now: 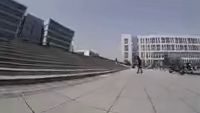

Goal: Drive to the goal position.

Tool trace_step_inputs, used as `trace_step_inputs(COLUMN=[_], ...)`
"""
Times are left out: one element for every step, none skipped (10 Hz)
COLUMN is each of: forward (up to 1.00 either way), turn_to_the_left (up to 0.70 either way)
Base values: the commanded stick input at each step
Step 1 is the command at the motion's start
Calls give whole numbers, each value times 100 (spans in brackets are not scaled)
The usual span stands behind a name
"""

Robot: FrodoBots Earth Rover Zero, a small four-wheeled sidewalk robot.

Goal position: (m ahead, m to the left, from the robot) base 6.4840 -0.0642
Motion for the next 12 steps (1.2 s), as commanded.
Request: trace_step_inputs(forward=[70, 70, 70, 70, 70, 70, 70, 70, 70, 70, 70, 70], turn_to_the_left=[-35, -35, -35, -35, -35, -35, -16, 0, 0, 0, 0, 0])
